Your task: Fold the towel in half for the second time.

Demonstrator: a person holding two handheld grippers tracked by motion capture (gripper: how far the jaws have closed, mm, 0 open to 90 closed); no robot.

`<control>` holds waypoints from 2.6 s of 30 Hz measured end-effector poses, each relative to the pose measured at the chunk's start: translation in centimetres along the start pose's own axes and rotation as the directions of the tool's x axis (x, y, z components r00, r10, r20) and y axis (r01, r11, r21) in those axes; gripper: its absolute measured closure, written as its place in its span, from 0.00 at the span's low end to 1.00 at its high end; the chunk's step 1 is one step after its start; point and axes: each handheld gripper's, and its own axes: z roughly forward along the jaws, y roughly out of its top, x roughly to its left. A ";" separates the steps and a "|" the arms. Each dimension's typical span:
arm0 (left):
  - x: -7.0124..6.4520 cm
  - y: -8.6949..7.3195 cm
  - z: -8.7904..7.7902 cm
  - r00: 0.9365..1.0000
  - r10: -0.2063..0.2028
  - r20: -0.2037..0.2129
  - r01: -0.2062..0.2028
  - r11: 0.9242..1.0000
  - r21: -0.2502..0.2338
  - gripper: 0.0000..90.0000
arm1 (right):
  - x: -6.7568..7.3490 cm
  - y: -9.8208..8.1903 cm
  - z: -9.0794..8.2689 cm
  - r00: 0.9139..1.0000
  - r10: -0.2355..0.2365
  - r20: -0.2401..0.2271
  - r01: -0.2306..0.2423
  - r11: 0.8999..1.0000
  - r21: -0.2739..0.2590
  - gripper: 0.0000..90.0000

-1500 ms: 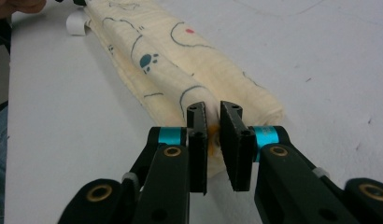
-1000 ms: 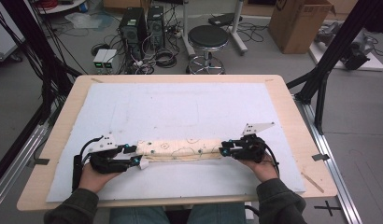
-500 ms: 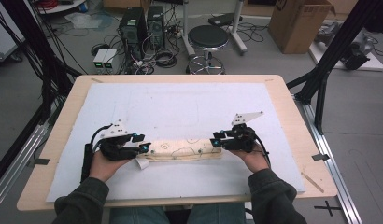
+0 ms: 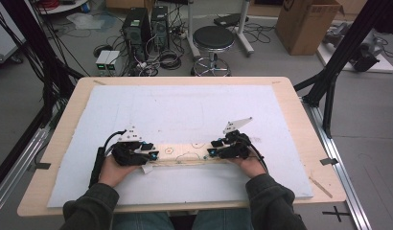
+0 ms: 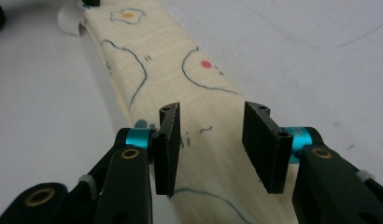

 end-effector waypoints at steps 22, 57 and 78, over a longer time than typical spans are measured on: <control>0.4 -1.0 -1.0 0.999 0.036 0.014 -0.037 0.997 0.061 0.56 | 0.2 -2.2 -1.9 0.998 -0.035 0.043 0.034 0.999 0.034 0.54; 0.9 -0.7 -3.0 0.999 -0.032 0.012 0.033 0.995 -0.092 0.51 | 0.4 -2.4 -3.1 0.997 -0.061 0.036 0.063 0.996 -0.062 0.44; 3.8 -0.6 -0.7 0.988 -0.150 -0.033 0.151 0.988 0.026 0.57 | -3.3 -1.0 -2.4 0.991 0.123 0.055 -0.124 0.992 0.001 0.58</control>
